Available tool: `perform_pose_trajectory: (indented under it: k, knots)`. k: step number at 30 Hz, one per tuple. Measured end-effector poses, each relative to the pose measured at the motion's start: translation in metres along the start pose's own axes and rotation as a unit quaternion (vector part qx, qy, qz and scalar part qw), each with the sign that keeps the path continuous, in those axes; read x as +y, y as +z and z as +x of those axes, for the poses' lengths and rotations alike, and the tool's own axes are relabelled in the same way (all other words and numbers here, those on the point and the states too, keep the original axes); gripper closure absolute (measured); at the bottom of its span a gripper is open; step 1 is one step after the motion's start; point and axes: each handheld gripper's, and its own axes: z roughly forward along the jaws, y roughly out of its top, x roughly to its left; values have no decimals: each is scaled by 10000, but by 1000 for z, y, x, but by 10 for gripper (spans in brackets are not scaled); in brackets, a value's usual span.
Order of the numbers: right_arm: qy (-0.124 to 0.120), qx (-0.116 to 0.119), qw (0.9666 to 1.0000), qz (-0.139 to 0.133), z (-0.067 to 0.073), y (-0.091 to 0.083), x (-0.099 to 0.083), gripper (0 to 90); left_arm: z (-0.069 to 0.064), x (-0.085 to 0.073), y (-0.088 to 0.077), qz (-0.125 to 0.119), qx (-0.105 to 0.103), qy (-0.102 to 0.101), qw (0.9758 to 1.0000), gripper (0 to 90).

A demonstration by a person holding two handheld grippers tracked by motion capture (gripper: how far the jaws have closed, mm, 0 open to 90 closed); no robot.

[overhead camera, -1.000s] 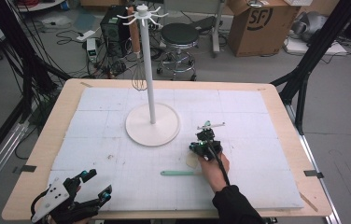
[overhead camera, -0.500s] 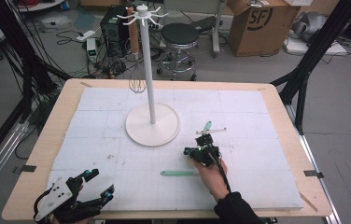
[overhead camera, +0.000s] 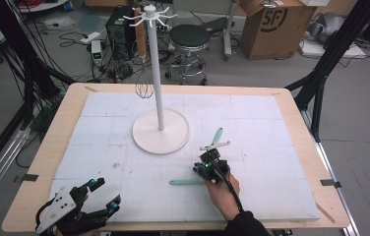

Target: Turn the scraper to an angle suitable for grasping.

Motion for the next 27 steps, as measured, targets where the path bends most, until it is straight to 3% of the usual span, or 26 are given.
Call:
perform_pose_trajectory:
  k: [4, 6, 8, 10, 14, 16, 18, 21, 27]
  knots:
    - [23, -14, 10000, -32, -10, -8, -5, 900, -1, 0, 1, 6, -11, 3, 10000, 237]
    - [257, 67, 9995, -180, -21, -11, -8, 900, -1, 0, 1, -5, -15, 7, 10000, 237]
    - [756, 284, 9960, -388, -38, -13, -9, 900, -2, 0, 2, -7, -8, 7, 10000, 237]
    - [1196, 295, 9908, -563, -57, -15, -8, 900, -2, 0, 2, 18, -22, 11, 10000, 237]
    - [1780, 193, 9817, -642, -89, -12, -4, 900, -1, 0, 3, 29, -18, 18, 10000, 237]
    - [1950, 169, 9786, -640, -99, -7, -1, 900, 0, -1, 2, 23, 0, -3, 10000, 237]
    - [2054, 181, 9767, -594, -104, -1, 2, 900, 1, -1, 2, -2, -8, -17, 10000, 238]
    - [2252, 329, 9713, -692, -111, 9, 9, 900, 2, -1, 1, -10, -5, -36, 10000, 237]
    - [2206, 399, 9724, -653, -113, 24, 29, 900, 6, -2, 0, -2, 20, -95, 10000, 237]
